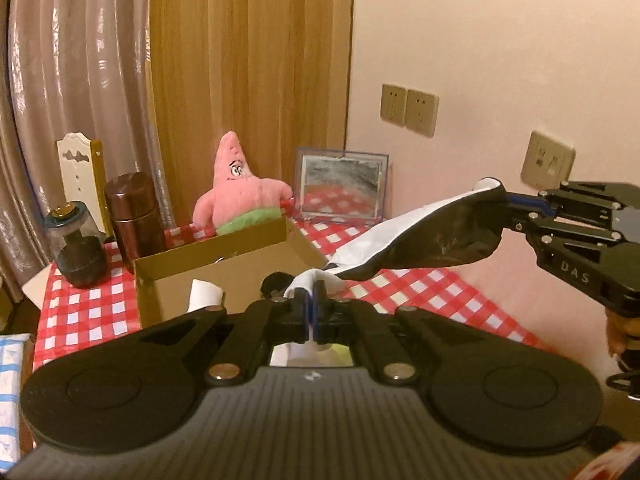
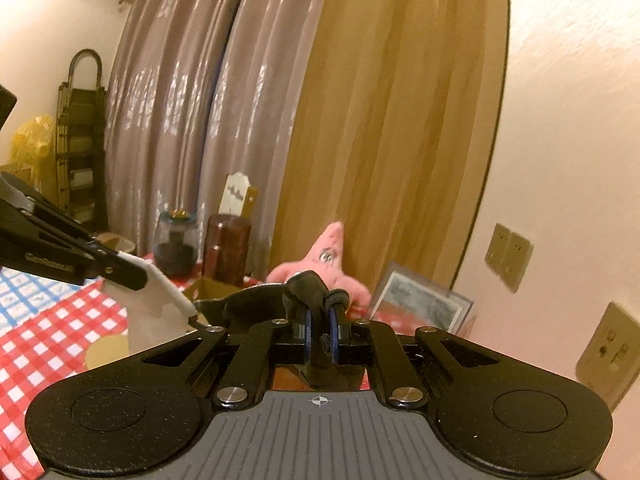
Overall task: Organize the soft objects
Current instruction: 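Lift and carry the white cloth and black-and-white mask toward the cardboard tray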
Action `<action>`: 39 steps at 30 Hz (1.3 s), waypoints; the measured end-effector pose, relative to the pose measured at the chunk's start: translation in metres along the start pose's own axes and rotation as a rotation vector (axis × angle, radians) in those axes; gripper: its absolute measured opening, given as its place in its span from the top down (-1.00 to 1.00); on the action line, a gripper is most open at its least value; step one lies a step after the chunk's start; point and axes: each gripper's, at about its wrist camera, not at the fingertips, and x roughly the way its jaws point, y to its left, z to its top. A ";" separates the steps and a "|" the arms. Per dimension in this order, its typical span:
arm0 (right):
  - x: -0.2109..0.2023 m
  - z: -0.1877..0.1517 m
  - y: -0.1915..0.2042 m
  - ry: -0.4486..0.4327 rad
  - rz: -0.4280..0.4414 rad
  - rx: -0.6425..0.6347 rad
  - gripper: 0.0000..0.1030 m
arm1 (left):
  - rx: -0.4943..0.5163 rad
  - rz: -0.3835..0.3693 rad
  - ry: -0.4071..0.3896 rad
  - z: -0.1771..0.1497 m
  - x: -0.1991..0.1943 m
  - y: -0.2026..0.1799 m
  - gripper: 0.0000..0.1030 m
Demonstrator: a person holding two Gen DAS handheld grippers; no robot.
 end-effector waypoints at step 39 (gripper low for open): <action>0.056 0.070 -0.036 -0.054 -0.050 -0.043 0.83 | 0.098 0.111 -0.176 0.177 0.007 0.067 0.98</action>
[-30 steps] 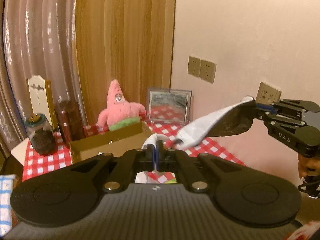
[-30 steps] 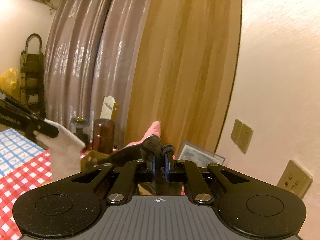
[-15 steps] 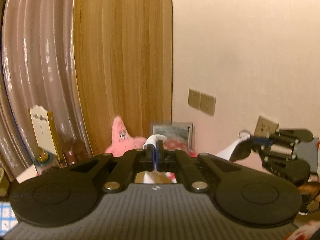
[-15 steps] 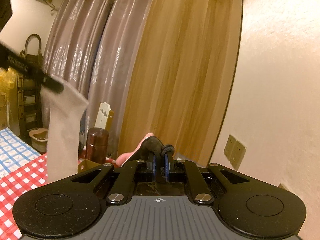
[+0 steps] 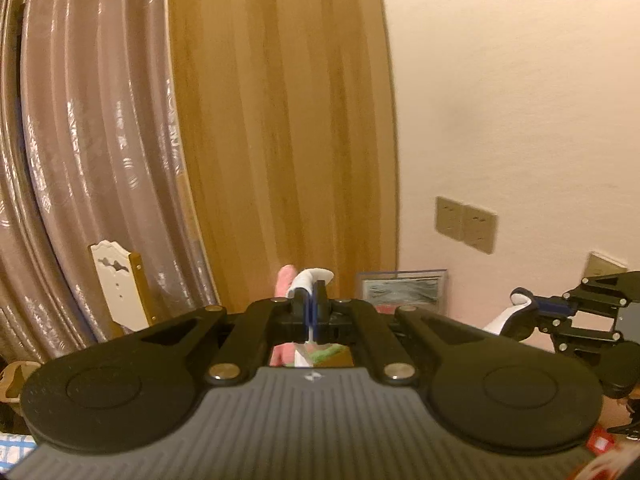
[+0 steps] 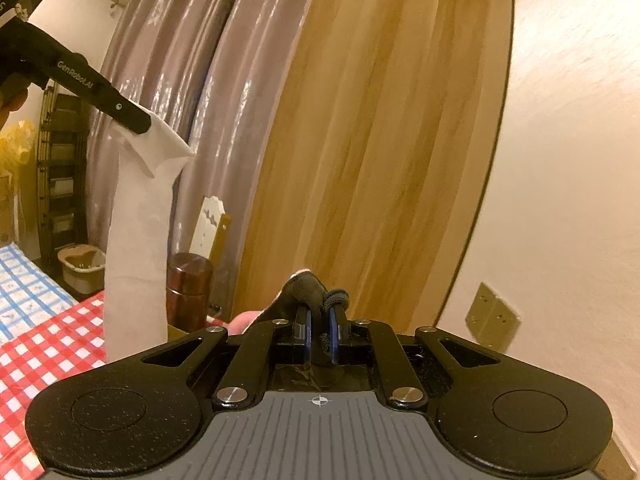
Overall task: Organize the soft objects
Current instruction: 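Lift and carry the white cloth and black-and-white mask toward the cardboard tray, then lower both tools into the tray and open them to release the items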
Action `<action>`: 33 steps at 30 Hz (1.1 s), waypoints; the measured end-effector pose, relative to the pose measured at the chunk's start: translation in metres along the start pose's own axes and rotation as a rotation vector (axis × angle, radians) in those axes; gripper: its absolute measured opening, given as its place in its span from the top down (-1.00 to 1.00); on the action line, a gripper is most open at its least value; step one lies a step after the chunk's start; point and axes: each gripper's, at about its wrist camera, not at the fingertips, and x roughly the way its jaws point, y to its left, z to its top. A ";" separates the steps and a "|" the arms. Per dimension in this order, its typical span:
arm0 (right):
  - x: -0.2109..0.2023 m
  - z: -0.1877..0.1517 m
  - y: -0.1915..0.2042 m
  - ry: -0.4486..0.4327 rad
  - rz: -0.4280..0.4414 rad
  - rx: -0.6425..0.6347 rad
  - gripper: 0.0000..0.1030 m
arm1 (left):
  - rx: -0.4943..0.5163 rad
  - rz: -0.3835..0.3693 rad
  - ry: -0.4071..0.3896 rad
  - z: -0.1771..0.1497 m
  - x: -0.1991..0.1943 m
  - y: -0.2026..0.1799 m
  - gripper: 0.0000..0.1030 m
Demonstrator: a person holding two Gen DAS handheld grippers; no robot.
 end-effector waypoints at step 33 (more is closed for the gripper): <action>0.252 -0.088 0.042 0.337 0.163 0.069 0.83 | -0.038 -0.007 0.415 -0.220 0.221 0.065 0.70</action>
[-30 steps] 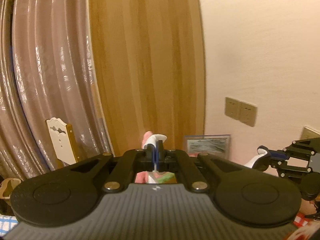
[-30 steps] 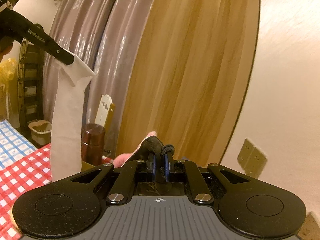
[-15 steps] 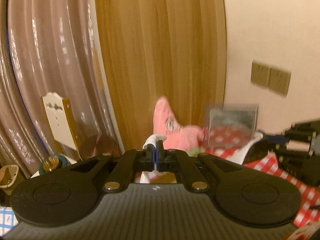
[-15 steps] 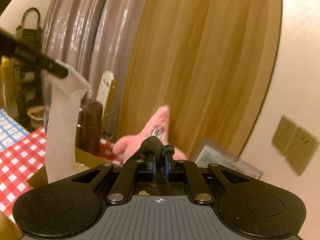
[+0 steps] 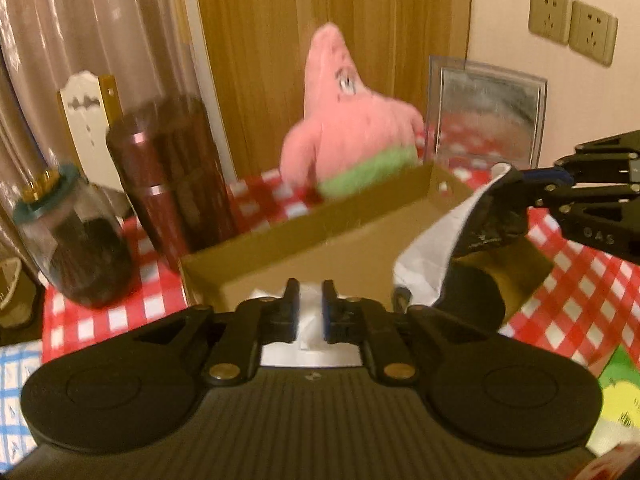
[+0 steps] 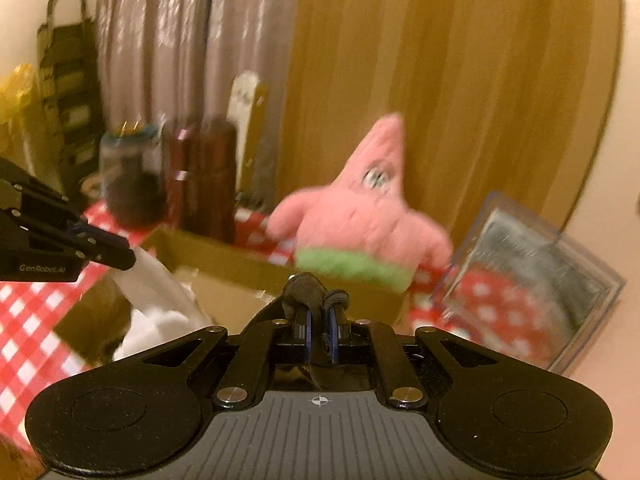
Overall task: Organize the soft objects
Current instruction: 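Lower both tools into the tray and open them to release the items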
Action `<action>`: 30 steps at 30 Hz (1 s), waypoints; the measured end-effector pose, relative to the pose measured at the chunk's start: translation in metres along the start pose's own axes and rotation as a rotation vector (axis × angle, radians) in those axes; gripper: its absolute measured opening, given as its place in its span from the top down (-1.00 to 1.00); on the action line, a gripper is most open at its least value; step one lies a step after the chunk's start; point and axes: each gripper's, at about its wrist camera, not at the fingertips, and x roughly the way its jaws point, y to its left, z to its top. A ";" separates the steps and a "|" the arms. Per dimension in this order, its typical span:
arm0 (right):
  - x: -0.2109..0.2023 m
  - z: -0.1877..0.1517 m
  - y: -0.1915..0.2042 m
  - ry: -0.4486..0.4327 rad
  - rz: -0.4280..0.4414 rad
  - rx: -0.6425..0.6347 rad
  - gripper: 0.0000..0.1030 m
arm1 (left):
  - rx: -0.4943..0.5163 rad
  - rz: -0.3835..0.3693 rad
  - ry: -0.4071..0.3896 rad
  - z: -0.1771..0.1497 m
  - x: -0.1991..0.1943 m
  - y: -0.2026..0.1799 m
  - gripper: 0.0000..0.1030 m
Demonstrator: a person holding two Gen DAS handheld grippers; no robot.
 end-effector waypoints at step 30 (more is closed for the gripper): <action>0.014 -0.028 -0.006 0.157 0.135 0.024 -0.18 | -0.086 -0.015 -0.007 -0.023 -0.034 0.012 0.01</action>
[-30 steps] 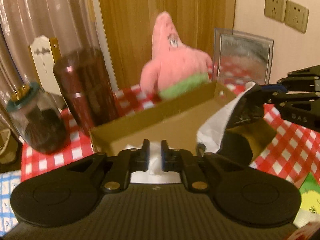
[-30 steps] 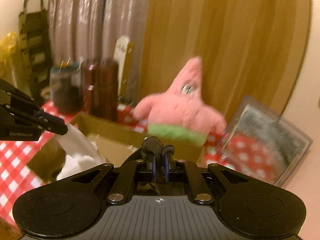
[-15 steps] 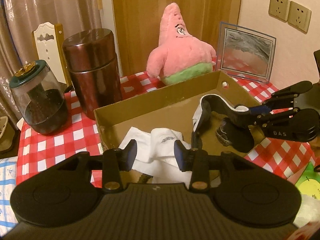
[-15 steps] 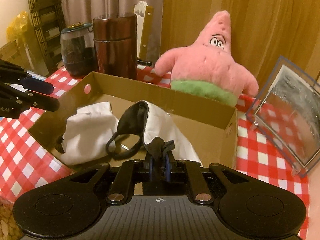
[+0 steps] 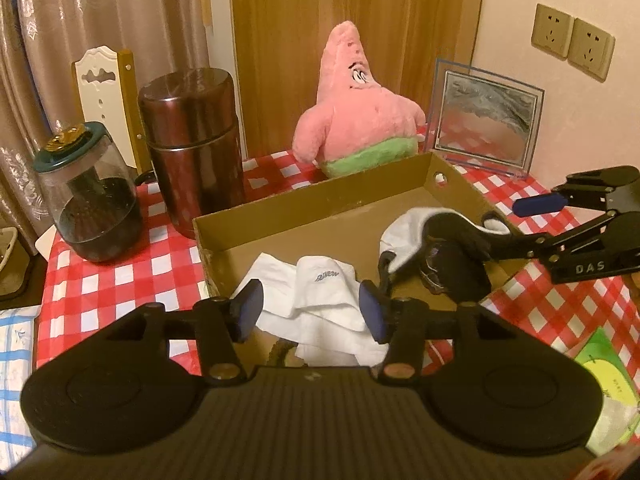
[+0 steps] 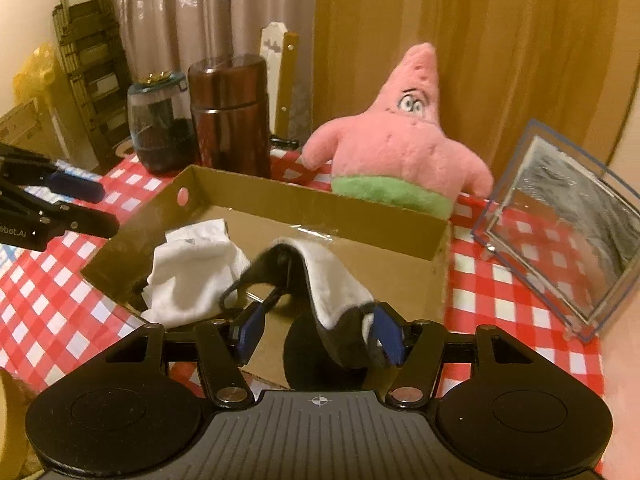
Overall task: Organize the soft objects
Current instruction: 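Lower both tools into the tray and open them to release the items, then move both tools back over the green cloth and clear plastic bag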
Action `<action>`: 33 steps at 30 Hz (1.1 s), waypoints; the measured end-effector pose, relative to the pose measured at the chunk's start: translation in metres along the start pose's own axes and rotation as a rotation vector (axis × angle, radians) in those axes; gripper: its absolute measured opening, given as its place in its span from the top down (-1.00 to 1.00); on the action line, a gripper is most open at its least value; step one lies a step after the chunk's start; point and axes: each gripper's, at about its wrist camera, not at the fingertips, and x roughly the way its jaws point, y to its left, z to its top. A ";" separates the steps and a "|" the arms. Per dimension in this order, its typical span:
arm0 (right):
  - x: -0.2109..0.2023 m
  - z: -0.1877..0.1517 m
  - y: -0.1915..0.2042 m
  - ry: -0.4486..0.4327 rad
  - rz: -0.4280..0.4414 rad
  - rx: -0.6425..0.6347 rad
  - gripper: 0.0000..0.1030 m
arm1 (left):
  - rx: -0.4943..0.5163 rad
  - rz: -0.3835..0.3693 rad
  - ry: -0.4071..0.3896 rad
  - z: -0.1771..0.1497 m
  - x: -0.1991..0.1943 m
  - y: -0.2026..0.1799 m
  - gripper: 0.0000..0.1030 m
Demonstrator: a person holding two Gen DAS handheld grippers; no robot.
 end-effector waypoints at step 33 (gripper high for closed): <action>-0.196 -0.066 0.060 -0.106 -0.043 0.093 -0.22 | -0.084 0.043 -0.123 -0.058 -0.180 -0.064 -0.31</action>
